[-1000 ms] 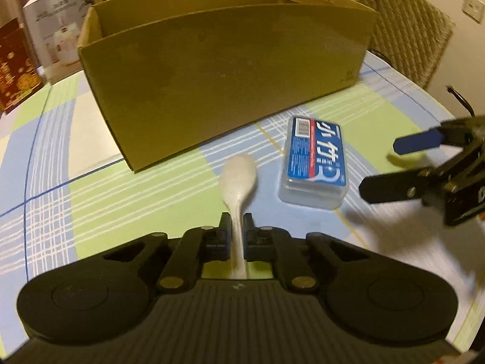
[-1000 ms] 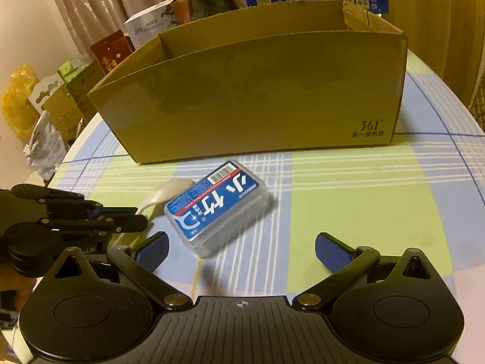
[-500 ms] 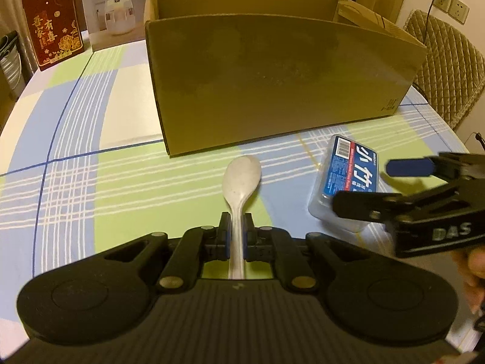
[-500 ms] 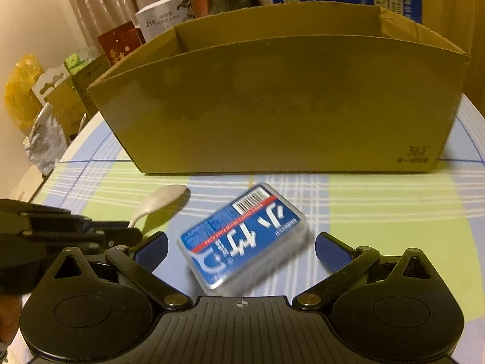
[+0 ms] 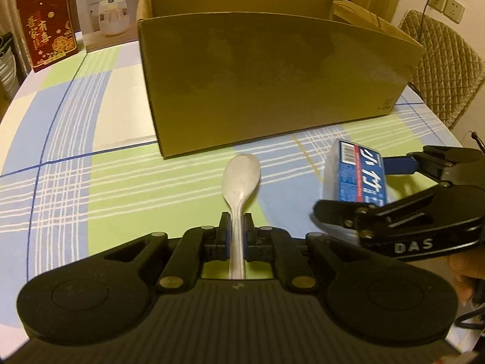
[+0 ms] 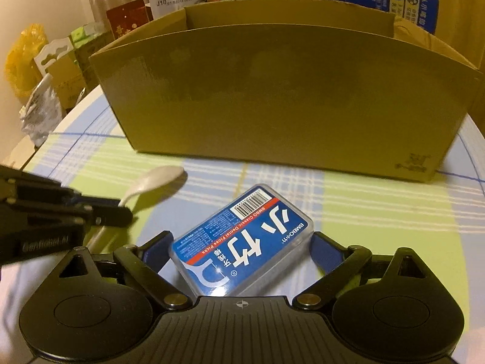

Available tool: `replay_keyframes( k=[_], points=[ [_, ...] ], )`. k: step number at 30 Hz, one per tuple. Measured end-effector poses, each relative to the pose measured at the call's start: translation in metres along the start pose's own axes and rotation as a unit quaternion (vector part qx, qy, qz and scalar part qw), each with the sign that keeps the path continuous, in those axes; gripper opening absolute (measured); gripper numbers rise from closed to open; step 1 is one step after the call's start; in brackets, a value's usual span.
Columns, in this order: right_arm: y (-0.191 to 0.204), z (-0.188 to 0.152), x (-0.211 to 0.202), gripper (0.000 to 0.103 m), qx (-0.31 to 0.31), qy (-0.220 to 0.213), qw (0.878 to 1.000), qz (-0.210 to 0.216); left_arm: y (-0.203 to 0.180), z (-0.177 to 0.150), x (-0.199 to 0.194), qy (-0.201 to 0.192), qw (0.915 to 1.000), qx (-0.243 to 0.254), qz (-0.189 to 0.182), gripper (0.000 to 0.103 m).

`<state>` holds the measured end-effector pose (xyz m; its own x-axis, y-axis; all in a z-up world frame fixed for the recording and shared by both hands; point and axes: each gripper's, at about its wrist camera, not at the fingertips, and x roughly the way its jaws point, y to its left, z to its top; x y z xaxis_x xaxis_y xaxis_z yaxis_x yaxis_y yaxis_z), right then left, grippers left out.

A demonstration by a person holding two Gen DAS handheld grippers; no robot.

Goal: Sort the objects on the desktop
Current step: 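Lift the white spoon and blue floss case off the table with both tools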

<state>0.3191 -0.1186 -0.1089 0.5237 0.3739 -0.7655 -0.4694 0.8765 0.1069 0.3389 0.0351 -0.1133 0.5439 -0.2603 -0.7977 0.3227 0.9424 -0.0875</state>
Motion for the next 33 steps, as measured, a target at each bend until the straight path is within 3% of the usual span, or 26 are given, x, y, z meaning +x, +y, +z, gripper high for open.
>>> replay_keyframes(
  k=[4, 12, 33],
  points=[
    [-0.004, -0.013, -0.022, 0.093, -0.021, 0.002, 1.000, -0.002, -0.007, -0.003, -0.003, 0.003, 0.9999, 0.010, -0.009, 0.004],
    [-0.014, -0.031, -0.044, 0.093, 0.001, 0.003, 1.000, -0.009, -0.027, -0.007, -0.013, 0.000, 0.9993, 0.029, -0.022, 0.004],
    [-0.015, -0.038, -0.040, 0.095, 0.013, 0.003, 1.000, -0.024, -0.033, -0.010, -0.003, 0.005, 0.9987, 0.046, -0.022, 0.007]
  ],
)
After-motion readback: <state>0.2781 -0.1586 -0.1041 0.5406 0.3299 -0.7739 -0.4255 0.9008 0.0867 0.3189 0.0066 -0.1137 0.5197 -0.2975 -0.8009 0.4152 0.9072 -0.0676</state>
